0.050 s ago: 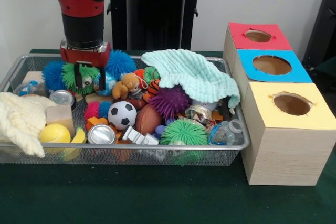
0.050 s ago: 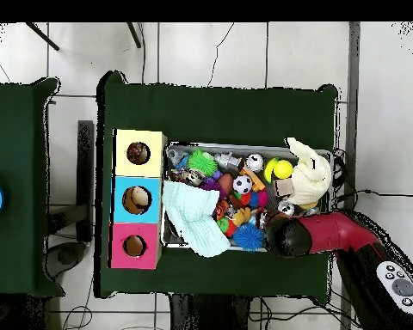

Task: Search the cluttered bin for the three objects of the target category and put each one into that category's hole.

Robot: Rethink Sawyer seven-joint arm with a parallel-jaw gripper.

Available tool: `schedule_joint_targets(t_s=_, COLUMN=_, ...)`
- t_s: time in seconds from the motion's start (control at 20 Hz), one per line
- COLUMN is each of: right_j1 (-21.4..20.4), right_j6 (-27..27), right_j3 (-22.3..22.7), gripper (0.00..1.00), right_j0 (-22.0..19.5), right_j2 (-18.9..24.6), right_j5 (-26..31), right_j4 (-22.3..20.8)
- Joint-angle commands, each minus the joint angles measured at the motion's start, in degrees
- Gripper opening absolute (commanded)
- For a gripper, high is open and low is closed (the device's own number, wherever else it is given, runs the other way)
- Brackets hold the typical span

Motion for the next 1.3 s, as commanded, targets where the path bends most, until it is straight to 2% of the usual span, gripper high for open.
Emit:
schedule_joint_targets(t_s=0.05, right_j1=-1.38, right_j6=-6.26, right_j3=10.19, gripper=1.00, right_j0=0.60, right_j2=-3.05, right_j5=3.49, right_j4=-1.76)
schedule_joint_targets(t_s=0.25, right_j1=-3.17, right_j6=-2.43, right_j3=14.06, gripper=1.00, right_j0=0.73, right_j2=-4.65, right_j5=-0.05, right_j4=-2.83)
schedule_joint_targets(t_s=0.4, right_j1=-4.40, right_j6=-1.24, right_j3=16.17, gripper=1.00, right_j0=0.99, right_j2=-5.19, right_j5=-0.53, right_j4=-2.14)
schedule_joint_targets(t_s=1.3, right_j1=-3.20, right_j6=-1.67, right_j3=15.61, gripper=1.00, right_j0=2.76, right_j2=-6.75, right_j5=-1.86, right_j4=-0.53)
